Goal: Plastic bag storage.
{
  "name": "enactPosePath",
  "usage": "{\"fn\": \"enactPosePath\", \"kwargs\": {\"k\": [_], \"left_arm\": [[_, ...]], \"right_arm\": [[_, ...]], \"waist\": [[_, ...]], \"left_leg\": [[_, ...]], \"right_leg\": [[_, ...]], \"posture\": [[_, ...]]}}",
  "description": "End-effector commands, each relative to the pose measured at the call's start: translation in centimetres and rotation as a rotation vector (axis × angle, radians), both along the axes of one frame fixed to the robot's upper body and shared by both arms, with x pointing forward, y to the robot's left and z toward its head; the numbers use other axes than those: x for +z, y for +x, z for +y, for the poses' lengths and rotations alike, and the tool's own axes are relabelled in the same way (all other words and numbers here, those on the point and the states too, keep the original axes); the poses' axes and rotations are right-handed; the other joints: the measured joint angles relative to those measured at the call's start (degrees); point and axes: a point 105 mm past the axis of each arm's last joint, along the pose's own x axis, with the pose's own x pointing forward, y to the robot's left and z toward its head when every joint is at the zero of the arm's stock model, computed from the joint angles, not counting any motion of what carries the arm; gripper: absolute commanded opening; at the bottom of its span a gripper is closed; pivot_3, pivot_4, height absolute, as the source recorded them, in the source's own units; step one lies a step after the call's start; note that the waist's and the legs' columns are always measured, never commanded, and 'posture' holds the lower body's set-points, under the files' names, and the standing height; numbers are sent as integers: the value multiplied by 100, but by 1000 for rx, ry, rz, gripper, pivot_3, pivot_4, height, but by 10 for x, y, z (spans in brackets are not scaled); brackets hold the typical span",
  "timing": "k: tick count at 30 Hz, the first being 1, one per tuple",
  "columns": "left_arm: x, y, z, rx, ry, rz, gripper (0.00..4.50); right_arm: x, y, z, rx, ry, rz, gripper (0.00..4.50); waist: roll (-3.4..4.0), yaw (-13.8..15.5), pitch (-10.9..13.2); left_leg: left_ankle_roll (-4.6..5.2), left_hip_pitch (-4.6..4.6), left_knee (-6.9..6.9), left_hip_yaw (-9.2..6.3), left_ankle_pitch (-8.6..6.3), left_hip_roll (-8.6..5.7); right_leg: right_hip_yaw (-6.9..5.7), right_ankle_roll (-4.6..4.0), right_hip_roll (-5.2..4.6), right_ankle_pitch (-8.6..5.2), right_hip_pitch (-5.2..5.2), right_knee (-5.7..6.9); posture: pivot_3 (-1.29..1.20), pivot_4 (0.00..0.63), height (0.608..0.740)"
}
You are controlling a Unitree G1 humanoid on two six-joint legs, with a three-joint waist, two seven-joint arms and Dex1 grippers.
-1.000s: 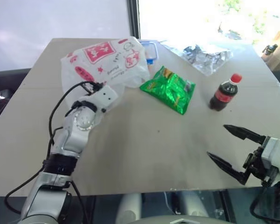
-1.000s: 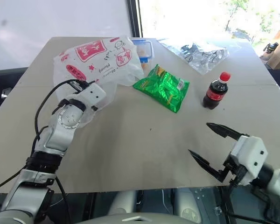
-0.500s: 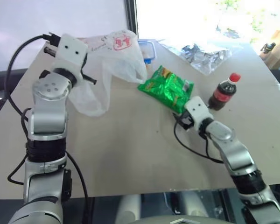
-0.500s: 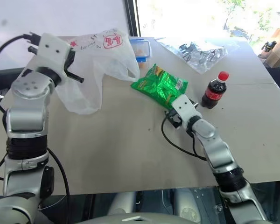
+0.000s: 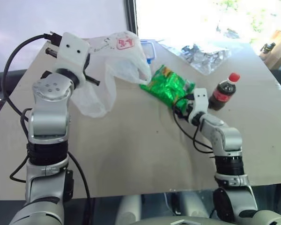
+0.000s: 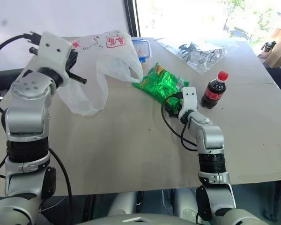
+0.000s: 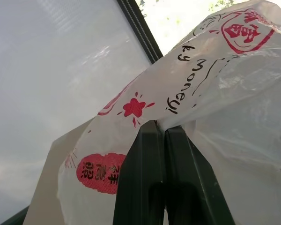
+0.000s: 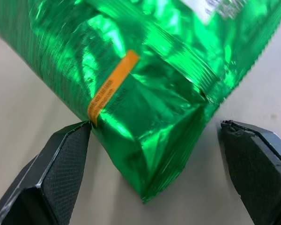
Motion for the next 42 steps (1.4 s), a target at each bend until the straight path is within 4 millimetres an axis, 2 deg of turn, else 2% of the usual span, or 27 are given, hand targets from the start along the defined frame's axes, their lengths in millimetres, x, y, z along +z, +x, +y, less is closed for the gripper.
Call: {"fn": "enactPosePath", "kwargs": {"k": [1,4,5,6,9,10,11,14,21,29,33,37,42], "left_arm": [[16,-6,-6,-13,9,-67,89],[16,-7,-8,-16,3,-70,89],[16,-7,-8,-17,1,-70,0],[16,-7,-8,-18,-3,-70,0],[16,-7,-5,-10,-28,-60,0],[15,-7,-3,-7,-36,-56,0],[15,-7,-2,-4,-46,-52,0],[15,-6,1,1,-76,-41,0],[15,-2,2,-3,-146,-23,0],[22,5,4,-21,-247,4,0],[29,9,0,-44,-266,9,0],[22,3,-30,-204,-259,77,0],[3,-19,-78,-458,-229,216,0]], "right_arm": [[-4,7,6,13,-55,-24,4500],[-9,13,9,19,-64,-40,4500],[-10,14,9,24,-78,-53,3929],[-10,14,8,28,-86,-66,3638],[-6,15,7,27,-71,-98,2296],[-3,14,6,34,-81,-120,1966],[1,14,5,42,-89,-150,1366],[11,9,3,72,-100,-206,137],[29,-16,3,187,-114,-297,55],[56,-69,1,362,-75,-324,55],[56,-92,1,440,-66,-268,55],[52,-110,-10,482,-92,-224,55],[65,-133,-23,521,-77,-221,55]], "waist": [[0,-8,0],[-1,-30,0],[-1,-32,-1],[-1,-34,-1],[-1,-42,-1],[0,-51,0],[0,-63,0],[1,-80,1],[1,-78,3],[2,-78,4],[0,-78,5],[-1,-53,5],[-1,-8,7]], "left_leg": [[0,0,0,0,0,0],[-1,8,1,2,0,0],[-1,9,2,2,1,0],[-1,9,4,2,1,1],[-2,9,8,0,1,1],[-2,9,8,-1,2,1],[-2,9,8,-2,2,1],[-2,6,7,-5,2,1],[-2,4,7,-6,1,0],[-2,2,7,-9,1,0],[-2,1,8,-12,1,0],[-1,1,8,-11,1,-1],[-1,-2,7,-11,1,0]], "right_leg": [[1,0,0,0,-1,2],[10,0,2,0,-2,11],[10,0,2,0,-2,14],[10,0,2,0,-2,16],[12,0,2,0,-2,22],[12,0,2,0,-3,25],[12,0,3,0,-5,27],[12,0,3,-1,-6,28],[14,0,1,-1,-9,26],[12,2,1,-2,-9,24],[10,2,2,-2,-8,24],[9,3,0,-2,-3,14],[9,3,0,-3,-3,11]], "posture": [[0,150,740],[0,150,740],[0,150,740],[0,150,740],[0,150,740],[0,150,740],[0,150,740],[0,150,740],[0,150,740],[0,150,740],[0,150,740],[0,150,740],[0,150,740]]}}
